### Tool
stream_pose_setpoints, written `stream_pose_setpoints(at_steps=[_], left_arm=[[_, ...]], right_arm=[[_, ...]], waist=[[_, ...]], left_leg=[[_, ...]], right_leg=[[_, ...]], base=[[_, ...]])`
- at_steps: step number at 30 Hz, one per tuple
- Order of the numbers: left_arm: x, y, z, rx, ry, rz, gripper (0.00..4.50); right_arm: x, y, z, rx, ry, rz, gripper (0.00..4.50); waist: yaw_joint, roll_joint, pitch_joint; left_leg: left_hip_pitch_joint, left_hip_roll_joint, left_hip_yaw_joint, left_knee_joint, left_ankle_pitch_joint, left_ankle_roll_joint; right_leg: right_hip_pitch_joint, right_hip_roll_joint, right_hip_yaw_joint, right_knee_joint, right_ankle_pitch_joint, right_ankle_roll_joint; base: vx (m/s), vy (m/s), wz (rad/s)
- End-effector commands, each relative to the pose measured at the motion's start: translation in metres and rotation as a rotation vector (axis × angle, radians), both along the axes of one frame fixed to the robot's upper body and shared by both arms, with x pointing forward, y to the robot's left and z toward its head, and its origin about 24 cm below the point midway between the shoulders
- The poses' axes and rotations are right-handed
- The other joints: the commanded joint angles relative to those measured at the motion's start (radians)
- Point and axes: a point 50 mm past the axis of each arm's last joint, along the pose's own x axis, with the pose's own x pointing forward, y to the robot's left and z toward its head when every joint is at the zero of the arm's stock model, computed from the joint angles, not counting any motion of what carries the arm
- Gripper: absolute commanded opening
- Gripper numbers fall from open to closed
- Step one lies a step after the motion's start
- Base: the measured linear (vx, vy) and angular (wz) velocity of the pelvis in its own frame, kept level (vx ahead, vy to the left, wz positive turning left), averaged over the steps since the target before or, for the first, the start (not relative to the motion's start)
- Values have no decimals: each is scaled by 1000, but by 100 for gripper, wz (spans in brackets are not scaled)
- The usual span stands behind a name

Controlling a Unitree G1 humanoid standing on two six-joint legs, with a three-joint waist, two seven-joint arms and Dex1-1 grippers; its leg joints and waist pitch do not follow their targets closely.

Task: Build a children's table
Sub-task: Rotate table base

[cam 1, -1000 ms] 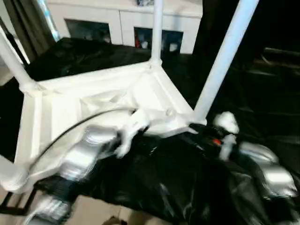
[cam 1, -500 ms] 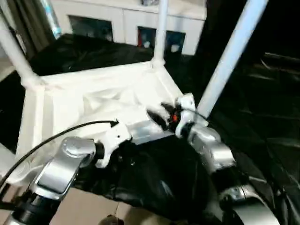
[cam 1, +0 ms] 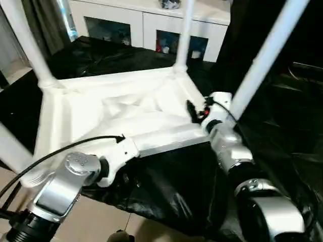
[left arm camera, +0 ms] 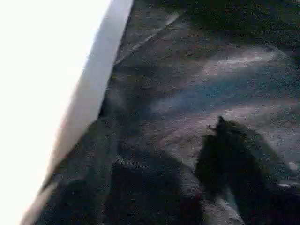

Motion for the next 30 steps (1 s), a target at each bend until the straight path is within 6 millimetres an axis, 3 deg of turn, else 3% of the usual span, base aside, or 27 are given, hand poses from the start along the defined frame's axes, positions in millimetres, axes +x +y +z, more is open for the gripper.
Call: stream_pose_setpoints(at_steps=[1, 2, 3, 4, 6, 7, 8, 10, 11, 14, 15, 16, 17, 18, 19, 20, 23, 24, 25, 26, 28, 29, 30], left_arm=[[14, 6, -4, 68, -69, 93, 373], [17, 6, -3, 71, -82, 103, 408], [19, 6, -3, 74, -93, 111, 408], [26, 4, -2, 75, -122, 131, 407], [29, 2, 0, 66, -133, 134, 404], [31, 0, 0, 67, -142, 132, 427], [33, -1, 0, 68, -147, 133, 446], [34, -3, 0, 65, -154, 130, 438], [36, -8, -1, 53, -159, 134, 444], [39, -17, -5, 29, -172, 131, 444], [39, -17, -5, 29, -172, 131, 444], [40, -22, -7, 18, -182, 136, 444], [42, -26, -9, 11, -193, 140, 444], [42, -28, -9, 5, -204, 140, 444], [41, -28, -9, 0, -210, 139, 444], [41, -28, -9, -6, -215, 147, 444], [39, -25, -1, -103, -319, 181, 444], [38, -25, 2, -137, -349, 196, 444], [38, -24, 2, -149, -358, 202, 444], [36, -22, 6, -205, -395, 243, 444], [29, -11, 8, -290, -430, 334, 444], [22, -2, 11, -356, -459, 418, 444], [22, -1, 11, -361, -461, 424, 444]], right_arm=[[2, -38, 2, -14, -3, -143, 365], [2, -43, 3, -17, -4, -159, 365], [2, -47, 3, -20, -4, -173, 365], [2, -64, 5, -34, -8, -219, 365], [2, -74, 7, -50, -11, -247, 365], [1, -84, 8, -60, -14, -273, 365], [0, -90, 9, -67, -16, -291, 365], [-1, -98, 10, -74, -16, -313, 365], [-3, -113, 12, -86, -19, -358, 365], [-6, -131, 17, -105, -31, -411, 365], [-6, -131, 17, -105, -31, -411, 365], [-7, -139, 20, -116, -35, -432, 365], [-9, -148, 23, -129, -40, -456, 365], [-10, -154, 25, -139, -45, -467, 365], [-11, -156, 26, -146, -48, -473, 365], [-12, -159, 27, -152, -50, -478, 365], [-17, -169, 26, -169, -50, -497, 365], [-18, -171, 26, -173, -49, -500, 365], [-19, -171, 25, -175, -49, -498, 365], [-20, -172, 24, -188, -50, -486, 365], [-20, -163, 22, -204, -66, -414, 365], [-21, -151, 19, -214, -83, -328, 365], [-21, -150, 18, -215, -85, -320, 365]], waist=[[-8, 21, -68], [-1, 21, -67], [0, 19, -67], [5, 17, -68], [10, 30, -67], [8, 20, -67], [11, 21, -69], [10, 20, -70], [9, 17, -72], [11, 16, -78], [9, 12, -80], [6, 43, -80], [3, 27, -81], [5, 25, -82], [5, 25, -81], [6, 32, -82], [5, 35, -81], [1, 30, -80], [3, 37, -81], [3, 37, -81], [2, 37, -80], [0, 33, -78], [0, 33, -78]], left_leg=[[35, 45, -16, -76, -201, -37], [43, 45, -12, -75, -225, -41], [43, 45, -12, -74, -232, -42], [39, 44, -14, -75, -235, -43], [46, 44, -12, -75, -254, -49], [40, 44, -15, -76, -264, -50], [37, 42, -16, -74, -249, -46], [31, 41, -19, -74, -237, -44], [24, 41, -20, -73, -209, -36], [21, 39, -17, -64, -154, -13], [13, 37, -18, -61, -122, 1], [20, 37, -18, -59, -127, 3], [15, 36, -19, -57, -132, 10], [15, 34, -17, -54, -130, 19], [10, 34, -17, -54, -129, 38], [10, 35, -17, -52, -128, 47], [10, 38, -19, -51, -132, 54], [7, 39, -18, -52, -137, 55], [12, 39, -17, -51, -144, 58], [12, 39, -17, -51, -144, 58], [12, 43, -17, -51, -164, 57], [3, 45, -20, -54, -159, 66], [3, 45, -20, -54, -159, 66]], right_leg=[[30, -43, 40, -64, -71, -201], [24, -41, 40, -70, -96, -198], [24, -42, 41, -71, -100, -197], [29, -43, 41, -71, -113, -193], [20, -41, 41, -74, -123, -188], [27, -41, 40, -73, -131, -184], [29, -41, 39, -73, -133, -175], [34, -44, 39, -71, -130, -177], [40, -45, 38, -67, -103, -177], [43, -43, 36, -60, -26, -195], [48, -41, 34, -55, 14, -202], [40, -38, 32, -59, 36, -206], [49, -36, 31, -55, 54, -218], [49, -37, 31, -56, 58, -223], [52, -42, 32, -57, 47, -229], [50, -44, 32, -59, 31, -233], [49, -42, 30, -61, 9, -236], [52, -42, 29, -63, 5, -237], [47, -41, 29, -64, -7, -238], [47, -41, 29, -64, -7, -238], [45, -40, 28, -66, -18, -239], [50, -41, 27, -65, -5, -231], [50, -41, 27, -65, -5, -231]], base=[[0, 0, 0], [0, 0, 0], [0, 0, 0], [0, 0, 0], [0, 0, 0], [0, 0, 0], [0, 0, 0], [0, 0, 0], [0, 0, 0], [0, 0, 0], [0, 0, 0], [0, 0, 0], [0, 0, 0], [0, 0, 0], [0, 0, 0], [0, 0, 0], [0, 0, 0], [0, 0, 0], [0, 0, 0], [0, 0, 0], [0, 0, 0], [0, 0, 0], [0, 0, 0]])
